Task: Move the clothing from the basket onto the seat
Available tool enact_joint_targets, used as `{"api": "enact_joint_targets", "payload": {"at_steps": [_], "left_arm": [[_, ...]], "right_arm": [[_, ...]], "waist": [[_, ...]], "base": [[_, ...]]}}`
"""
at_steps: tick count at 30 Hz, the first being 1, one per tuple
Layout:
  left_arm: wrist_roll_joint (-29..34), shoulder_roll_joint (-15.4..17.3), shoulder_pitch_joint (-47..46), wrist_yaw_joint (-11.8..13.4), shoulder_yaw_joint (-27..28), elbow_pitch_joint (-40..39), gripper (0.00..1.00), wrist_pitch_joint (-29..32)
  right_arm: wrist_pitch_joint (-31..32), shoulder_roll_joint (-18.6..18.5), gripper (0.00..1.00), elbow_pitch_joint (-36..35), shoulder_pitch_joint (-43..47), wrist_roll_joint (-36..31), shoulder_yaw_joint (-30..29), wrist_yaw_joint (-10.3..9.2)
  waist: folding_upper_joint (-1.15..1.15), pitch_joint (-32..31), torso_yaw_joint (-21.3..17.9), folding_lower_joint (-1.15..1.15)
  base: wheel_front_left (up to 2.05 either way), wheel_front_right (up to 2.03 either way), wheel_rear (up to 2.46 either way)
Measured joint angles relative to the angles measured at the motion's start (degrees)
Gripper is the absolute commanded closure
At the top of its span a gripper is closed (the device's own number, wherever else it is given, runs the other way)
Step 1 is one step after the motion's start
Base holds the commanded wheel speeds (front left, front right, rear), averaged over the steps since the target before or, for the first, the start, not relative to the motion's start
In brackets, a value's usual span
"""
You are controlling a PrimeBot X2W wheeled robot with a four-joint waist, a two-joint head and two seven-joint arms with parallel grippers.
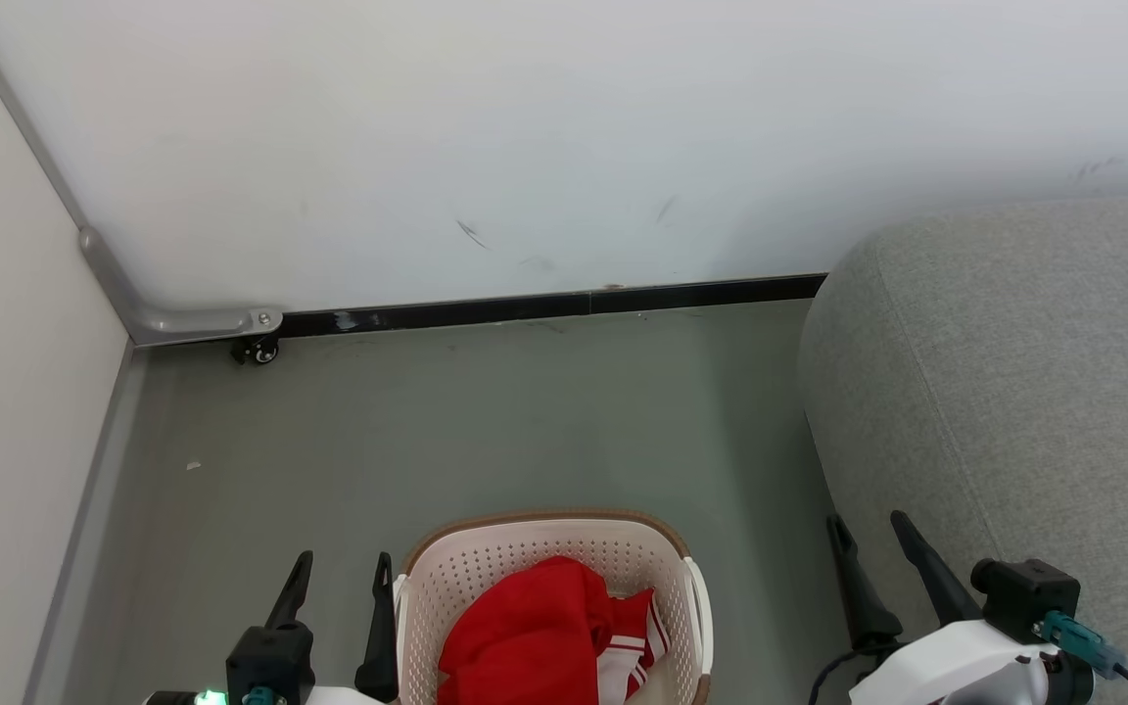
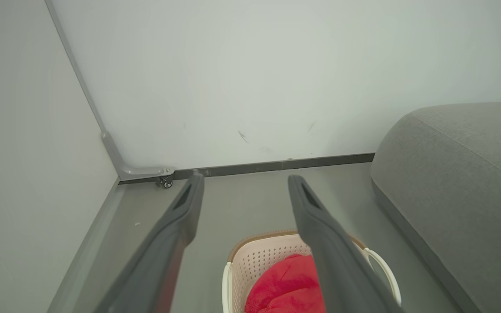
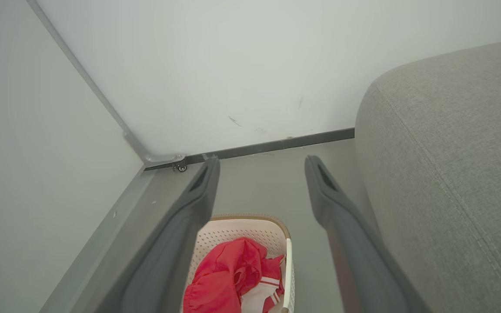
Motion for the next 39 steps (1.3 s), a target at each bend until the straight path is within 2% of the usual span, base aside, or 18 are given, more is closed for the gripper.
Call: {"api": "enact_joint_targets", "payload": {"at_steps": [21,39], "left_arm": [[0.62,-0.10,-1.83,-0.19,-1.01,1.33,0.00,0.00],[2.72,-0.53,-7.39,-2.22,-3.96,4.56,0.00,0.00]], "right_arm": [[-0.74,0.04,0.00,-2.07,-0.01,-0.43,-1.18,0.00],[-1.87,0.09,0.00,-5.99,-0.20,-0.59,-3.76,0.00]], "waist": [[0.00,2.26,-0.42,0.00],[0.00,7.69,-2.59,-0.01]], "base": [[0.00,0.00,0.00],[0.00,0.00,0.00]]}}
